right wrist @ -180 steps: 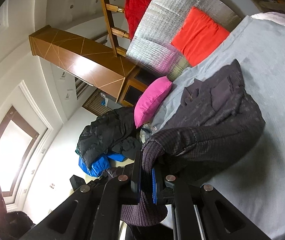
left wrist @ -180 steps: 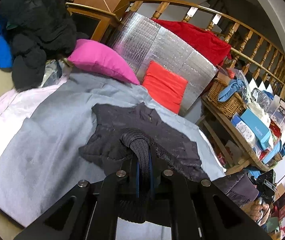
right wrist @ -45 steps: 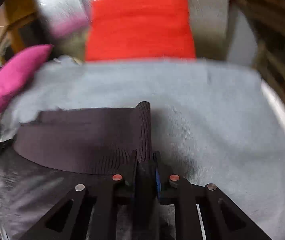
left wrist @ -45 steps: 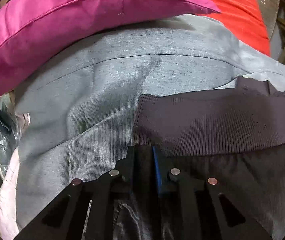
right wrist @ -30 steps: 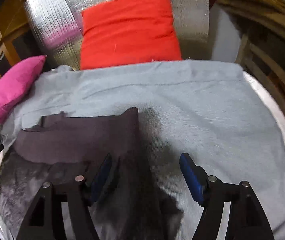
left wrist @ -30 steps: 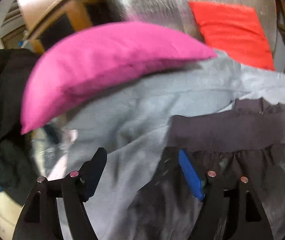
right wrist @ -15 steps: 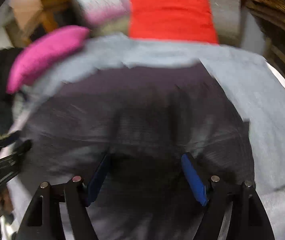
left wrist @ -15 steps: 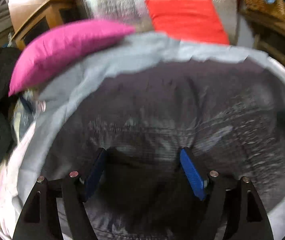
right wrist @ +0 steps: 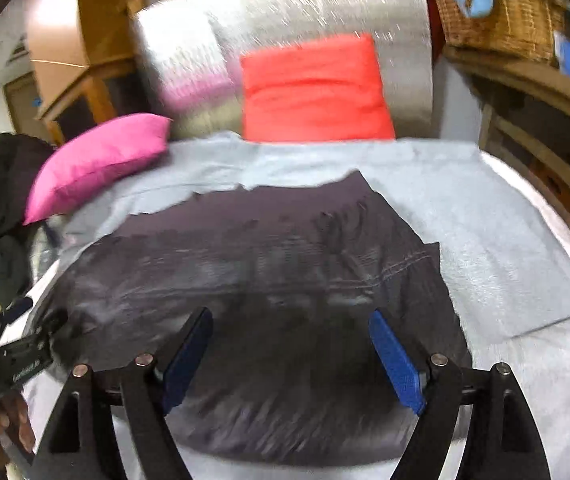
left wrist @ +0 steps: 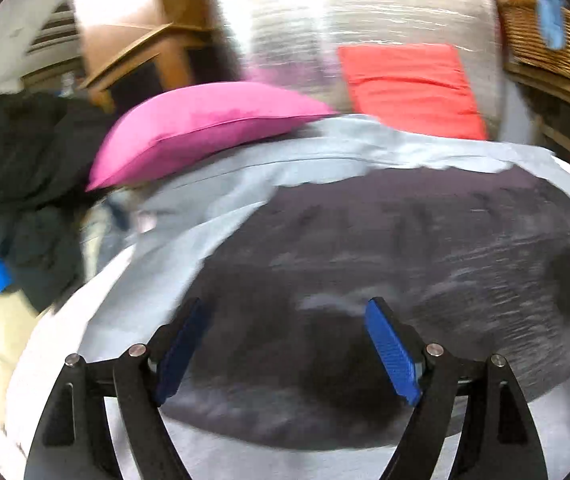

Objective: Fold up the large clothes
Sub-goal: 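Open both tools and press the folded jacket flat on the blanket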

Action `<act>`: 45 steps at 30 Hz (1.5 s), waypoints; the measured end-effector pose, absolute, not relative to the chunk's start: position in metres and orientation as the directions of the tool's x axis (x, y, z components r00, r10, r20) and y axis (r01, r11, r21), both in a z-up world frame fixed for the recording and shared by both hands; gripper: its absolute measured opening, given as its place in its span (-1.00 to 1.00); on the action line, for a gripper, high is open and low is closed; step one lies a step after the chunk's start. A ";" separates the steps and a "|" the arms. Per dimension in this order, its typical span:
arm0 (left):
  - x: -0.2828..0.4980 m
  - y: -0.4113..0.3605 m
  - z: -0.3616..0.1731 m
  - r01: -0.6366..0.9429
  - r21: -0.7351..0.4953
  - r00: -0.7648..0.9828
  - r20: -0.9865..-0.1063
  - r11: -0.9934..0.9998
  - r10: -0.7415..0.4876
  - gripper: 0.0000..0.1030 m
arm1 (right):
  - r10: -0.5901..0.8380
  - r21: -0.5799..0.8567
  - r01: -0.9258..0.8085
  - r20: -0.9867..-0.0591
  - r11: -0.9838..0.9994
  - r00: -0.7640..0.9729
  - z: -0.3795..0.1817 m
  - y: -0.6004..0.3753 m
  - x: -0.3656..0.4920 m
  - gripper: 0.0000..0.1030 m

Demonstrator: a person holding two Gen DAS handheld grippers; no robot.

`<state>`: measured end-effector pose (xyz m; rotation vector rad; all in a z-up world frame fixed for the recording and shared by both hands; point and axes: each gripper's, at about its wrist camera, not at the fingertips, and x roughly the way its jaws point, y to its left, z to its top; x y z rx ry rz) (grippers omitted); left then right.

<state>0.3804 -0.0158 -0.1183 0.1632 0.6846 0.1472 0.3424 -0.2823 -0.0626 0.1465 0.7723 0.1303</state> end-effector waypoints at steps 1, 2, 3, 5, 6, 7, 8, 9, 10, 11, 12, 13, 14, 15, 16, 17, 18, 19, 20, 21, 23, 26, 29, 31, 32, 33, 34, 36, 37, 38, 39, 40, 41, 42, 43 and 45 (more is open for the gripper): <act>0.385 -0.006 -0.127 -0.106 0.187 0.740 -0.641 0.977 0.203 0.60 | 0.163 0.163 -0.070 -0.678 0.984 0.717 -0.063 -0.276 0.336 0.63; 0.391 0.001 -0.134 -0.118 0.187 0.716 -0.665 0.975 0.214 0.61 | 0.142 0.134 -0.068 -0.682 0.989 0.718 -0.071 -0.270 0.333 0.63; 0.396 0.009 -0.147 -0.135 0.201 0.688 -0.685 0.970 0.238 0.61 | 0.129 0.118 -0.065 -0.697 0.991 0.705 -0.081 -0.268 0.333 0.63; 0.401 0.019 -0.162 -0.139 0.201 0.682 -0.691 0.970 0.241 0.68 | 0.095 0.079 -0.055 -0.739 0.995 0.667 -0.104 -0.266 0.334 0.63; 0.402 0.022 -0.165 -0.134 0.201 0.691 -0.683 0.970 0.237 0.70 | 0.053 0.025 -0.051 -0.742 0.998 0.668 -0.116 -0.264 0.337 0.64; 0.403 0.022 -0.167 -0.131 0.207 0.699 -0.675 0.970 0.238 0.73 | 0.022 -0.021 -0.055 -0.731 0.998 0.682 -0.120 -0.261 0.335 0.67; 0.405 0.023 -0.169 -0.130 0.211 0.701 -0.672 0.969 0.241 0.75 | 0.009 -0.040 -0.056 -0.724 0.998 0.690 -0.122 -0.261 0.333 0.70; 0.407 0.024 -0.171 -0.130 0.209 0.700 -0.673 0.969 0.239 0.75 | 0.005 -0.041 -0.051 -0.724 0.998 0.690 -0.123 -0.261 0.333 0.71; 0.409 0.026 -0.172 -0.131 0.199 0.697 -0.678 0.971 0.233 0.75 | 0.007 -0.033 -0.046 -0.729 0.998 0.684 -0.124 -0.262 0.335 0.71; 0.404 0.027 -0.171 -0.133 0.191 0.697 -0.679 0.973 0.228 0.75 | 0.007 -0.032 -0.045 -0.732 0.998 0.681 -0.124 -0.262 0.337 0.73; 0.405 0.029 -0.171 -0.131 0.181 0.698 -0.682 0.975 0.220 0.75 | 0.008 -0.030 -0.045 -0.738 0.999 0.675 -0.124 -0.263 0.339 0.74; 0.404 0.031 -0.170 -0.132 0.171 0.699 -0.683 0.977 0.213 0.75 | 0.013 -0.023 -0.045 -0.742 0.999 0.670 -0.123 -0.267 0.340 0.74; 0.397 0.030 -0.164 -0.133 0.165 0.699 -0.684 0.977 0.211 0.75 | 0.017 -0.017 -0.045 -0.747 0.999 0.665 -0.123 -0.268 0.342 0.74; 0.396 0.032 -0.159 -0.133 0.160 0.698 -0.685 0.978 0.207 0.75 | 0.021 -0.011 -0.044 -0.752 0.999 0.659 -0.122 -0.270 0.343 0.74; 0.392 0.033 -0.154 -0.138 0.153 0.703 -0.681 0.979 0.206 0.75 | 0.027 -0.001 -0.042 -0.756 0.999 0.654 -0.119 -0.272 0.344 0.74; 0.383 0.036 -0.145 -0.152 0.134 0.723 -0.660 0.979 0.202 0.75 | 0.026 -0.001 -0.040 -0.757 0.999 0.653 -0.116 -0.275 0.341 0.74; 0.374 0.041 -0.135 -0.170 0.106 0.754 -0.626 0.980 0.199 0.75 | 0.020 -0.002 -0.033 -0.750 0.999 0.661 -0.108 -0.278 0.339 0.74; 0.366 0.045 -0.128 -0.190 0.093 0.776 -0.595 0.977 0.208 0.75 | 0.024 0.007 -0.028 -0.731 1.000 0.682 -0.099 -0.281 0.330 0.74; 0.362 0.048 -0.126 -0.204 0.095 0.785 -0.579 0.974 0.221 0.75 | 0.023 0.017 -0.016 -0.705 1.000 0.709 -0.090 -0.286 0.322 0.74; 0.360 0.050 -0.127 -0.216 0.106 0.785 -0.572 0.971 0.237 0.75 | 0.014 0.019 -0.001 -0.691 1.000 0.722 -0.085 -0.291 0.319 0.74; 0.368 0.053 -0.142 -0.218 0.154 0.742 -0.615 0.964 0.266 0.75 | -0.006 0.021 0.028 -0.691 0.999 0.723 -0.088 -0.301 0.317 0.74; 0.380 0.062 -0.171 -0.205 0.150 0.688 -0.681 0.967 0.251 0.76 | -0.022 0.039 0.079 -0.756 0.996 0.655 -0.119 -0.321 0.326 0.75; 0.379 0.059 -0.162 -0.225 0.179 0.693 -0.661 0.958 0.286 0.75 | 0.007 0.099 0.105 -0.760 0.990 0.650 -0.128 -0.334 0.327 0.84; 0.375 0.057 -0.145 -0.285 0.239 0.708 -0.601 0.928 0.372 0.75 | 0.013 0.112 0.115 -0.770 0.987 0.638 -0.118 -0.337 0.331 0.83; 0.374 0.058 -0.137 -0.302 0.237 0.720 -0.578 0.923 0.384 0.75 | 0.009 0.117 0.123 -0.760 0.985 0.650 -0.112 -0.340 0.332 0.83; 0.374 0.056 -0.127 -0.309 0.209 0.738 -0.562 0.928 0.373 0.75 | 0.008 0.132 0.130 -0.735 0.983 0.678 -0.100 -0.342 0.331 0.84; 0.377 0.053 -0.118 -0.294 0.167 0.755 -0.563 0.941 0.336 0.75 | 0.017 0.151 0.129 -0.711 0.980 0.703 -0.088 -0.343 0.332 0.84; 0.387 0.039 -0.105 -0.256 0.117 0.770 -0.576 0.960 0.275 0.75 | 0.071 0.185 0.084 -0.699 0.979 0.712 -0.073 -0.334 0.345 0.85; 0.393 0.029 -0.103 -0.233 0.104 0.770 -0.587 0.967 0.249 0.75 | 0.097 0.185 0.051 -0.705 0.981 0.702 -0.069 -0.323 0.353 0.85; 0.401 0.014 -0.100 -0.191 0.089 0.773 -0.601 0.978 0.206 0.75 | 0.117 0.180 0.017 -0.709 0.984 0.695 -0.067 -0.312 0.362 0.85; 0.410 -0.004 -0.099 -0.141 0.083 0.776 -0.609 0.987 0.162 0.75 | 0.133 0.163 -0.021 -0.716 0.986 0.686 -0.066 -0.299 0.374 0.85; 0.417 -0.020 -0.100 -0.102 0.090 0.775 -0.617 0.991 0.136 0.75 | 0.134 0.140 -0.046 -0.727 0.989 0.674 -0.067 -0.288 0.385 0.85; 0.429 -0.040 -0.102 -0.047 0.113 0.770 -0.629 0.992 0.108 0.75 | 0.131 0.110 -0.073 -0.742 0.991 0.657 -0.068 -0.273 0.399 0.85; 0.443 -0.054 -0.107 -0.018 0.140 0.754 -0.649 0.990 0.106 0.75 | 0.134 0.091 -0.100 -0.764 0.991 0.631 -0.071 -0.261 0.416 0.85; 0.456 -0.063 -0.112 -0.016 0.169 0.735 -0.666 0.985 0.126 0.75 | 0.137 0.080 -0.120 -0.790 0.989 0.597 -0.076 -0.251 0.433 0.85; 0.483 -0.068 -0.128 -0.012 0.195 0.675 -0.722 0.981 0.152 0.75 | 0.097 0.035 -0.118 -0.813 0.992 0.574 -0.088 -0.244 0.449 0.85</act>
